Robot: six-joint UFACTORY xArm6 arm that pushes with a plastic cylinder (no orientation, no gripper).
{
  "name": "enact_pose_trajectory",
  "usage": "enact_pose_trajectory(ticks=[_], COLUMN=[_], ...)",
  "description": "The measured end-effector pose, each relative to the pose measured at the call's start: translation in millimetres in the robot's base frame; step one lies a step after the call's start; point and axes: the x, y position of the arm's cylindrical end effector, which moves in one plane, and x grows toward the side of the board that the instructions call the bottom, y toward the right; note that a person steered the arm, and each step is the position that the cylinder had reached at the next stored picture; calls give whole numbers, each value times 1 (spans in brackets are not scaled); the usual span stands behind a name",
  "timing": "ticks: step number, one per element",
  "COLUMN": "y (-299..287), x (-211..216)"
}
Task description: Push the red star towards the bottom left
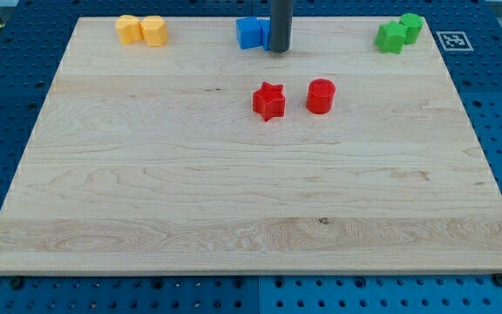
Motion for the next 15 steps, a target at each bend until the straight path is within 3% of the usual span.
enact_pose_trajectory(ticks=[2, 3, 5, 7, 11, 15], y=[2, 6, 5, -35, -58, -68], x=[0, 20, 112, 133, 272, 318])
